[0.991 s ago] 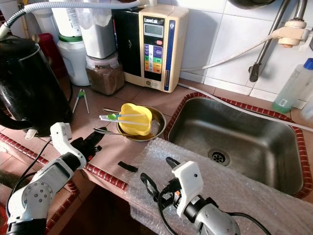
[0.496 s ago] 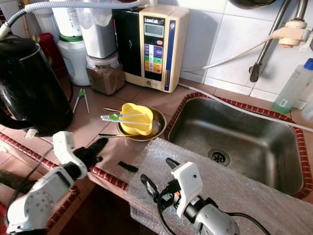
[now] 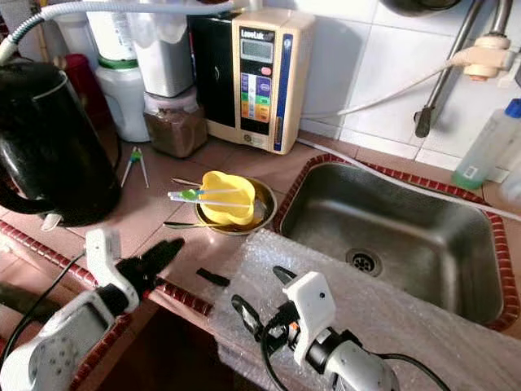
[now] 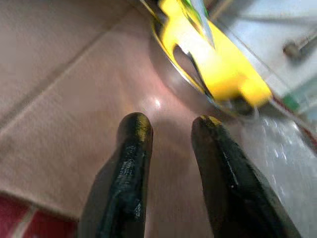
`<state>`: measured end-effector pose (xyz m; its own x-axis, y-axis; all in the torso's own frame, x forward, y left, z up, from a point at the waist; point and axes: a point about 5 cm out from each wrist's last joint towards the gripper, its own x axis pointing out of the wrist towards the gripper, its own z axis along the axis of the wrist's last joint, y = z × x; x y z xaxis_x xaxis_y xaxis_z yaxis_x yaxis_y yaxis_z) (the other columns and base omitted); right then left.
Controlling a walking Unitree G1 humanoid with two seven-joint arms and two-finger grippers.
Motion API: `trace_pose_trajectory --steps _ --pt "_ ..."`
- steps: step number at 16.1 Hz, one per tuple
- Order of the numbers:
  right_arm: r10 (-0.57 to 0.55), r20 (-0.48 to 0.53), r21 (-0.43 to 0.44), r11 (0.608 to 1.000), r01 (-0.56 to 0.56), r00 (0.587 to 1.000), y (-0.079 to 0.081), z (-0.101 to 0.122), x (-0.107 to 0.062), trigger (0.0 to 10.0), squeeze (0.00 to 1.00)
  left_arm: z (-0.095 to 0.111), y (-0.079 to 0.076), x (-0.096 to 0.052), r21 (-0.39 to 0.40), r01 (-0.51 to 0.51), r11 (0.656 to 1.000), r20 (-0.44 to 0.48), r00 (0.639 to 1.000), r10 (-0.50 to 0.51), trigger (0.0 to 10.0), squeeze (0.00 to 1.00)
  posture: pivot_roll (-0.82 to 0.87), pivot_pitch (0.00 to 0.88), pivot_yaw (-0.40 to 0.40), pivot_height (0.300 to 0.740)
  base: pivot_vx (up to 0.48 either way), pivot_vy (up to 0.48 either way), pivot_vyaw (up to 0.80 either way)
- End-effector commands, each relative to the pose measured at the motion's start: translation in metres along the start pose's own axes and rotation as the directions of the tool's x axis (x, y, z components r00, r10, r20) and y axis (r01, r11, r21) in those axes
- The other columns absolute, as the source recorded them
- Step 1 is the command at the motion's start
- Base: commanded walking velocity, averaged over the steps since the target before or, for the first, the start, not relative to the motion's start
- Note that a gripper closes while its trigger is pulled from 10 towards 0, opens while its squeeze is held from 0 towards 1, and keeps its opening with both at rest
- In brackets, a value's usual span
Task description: Kitchen organization
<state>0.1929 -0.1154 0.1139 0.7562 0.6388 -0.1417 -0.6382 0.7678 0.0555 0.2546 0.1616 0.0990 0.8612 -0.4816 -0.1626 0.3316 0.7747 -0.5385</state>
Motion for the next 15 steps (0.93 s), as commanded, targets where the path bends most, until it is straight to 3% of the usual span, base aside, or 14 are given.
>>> trace_pose_trajectory --steps 1,3,6,8,11,15 --pt "0.026 -0.01 -0.004 1.0 -0.026 1.0 -0.001 0.001 -0.001 10.0 0.0 -0.002 -0.005 -0.005 0.058 0.039 0.998 -0.029 0.999 -0.037 10.0 1.0 0.11 0.0 -0.009 0.74 0.0 0.0 0.0" --pt "0.063 -0.026 0.025 0.998 -0.063 0.998 0.001 -0.001 -0.003 10.0 0.0 0.0 -0.006 -0.006 0.079 0.042 0.996 -0.028 0.999 -0.04 10.0 1.0 0.12 0.0 -0.011 0.74 0.0 0.0 0.0" --pt "0.071 -0.063 0.05 0.996 -0.068 0.995 -0.002 -0.009 -0.015 10.0 0.0 0.016 -0.011 -0.003 0.155 -0.01 0.988 0.083 0.997 -0.003 10.0 1.0 0.12 0.0 -0.013 0.74 0.0 0.0 0.0" --pt "0.059 -0.05 0.042 0.998 -0.057 0.997 -0.004 -0.008 -0.019 10.0 0.0 0.024 -0.013 0.001 0.139 -0.034 0.99 0.134 0.991 0.015 10.0 1.0 0.11 0.0 -0.013 0.74 0.0 0.0 0.0" --pt "0.072 -0.009 0.016 0.997 -0.072 0.997 -0.002 0.002 -0.016 10.0 0.0 0.02 -0.014 0.005 0.124 -0.023 0.992 0.126 0.992 0.007 10.0 1.0 0.11 0.0 -0.014 0.74 0.0 0.0 0.0" --pt "0.08 0.002 -0.011 0.997 -0.08 0.997 -0.001 0.008 -0.013 10.0 0.0 0.018 -0.003 0.013 0.062 -0.125 0.99 0.171 0.979 0.113 10.0 1.0 0.09 0.0 -0.011 0.74 0.0 0.0 0.0"
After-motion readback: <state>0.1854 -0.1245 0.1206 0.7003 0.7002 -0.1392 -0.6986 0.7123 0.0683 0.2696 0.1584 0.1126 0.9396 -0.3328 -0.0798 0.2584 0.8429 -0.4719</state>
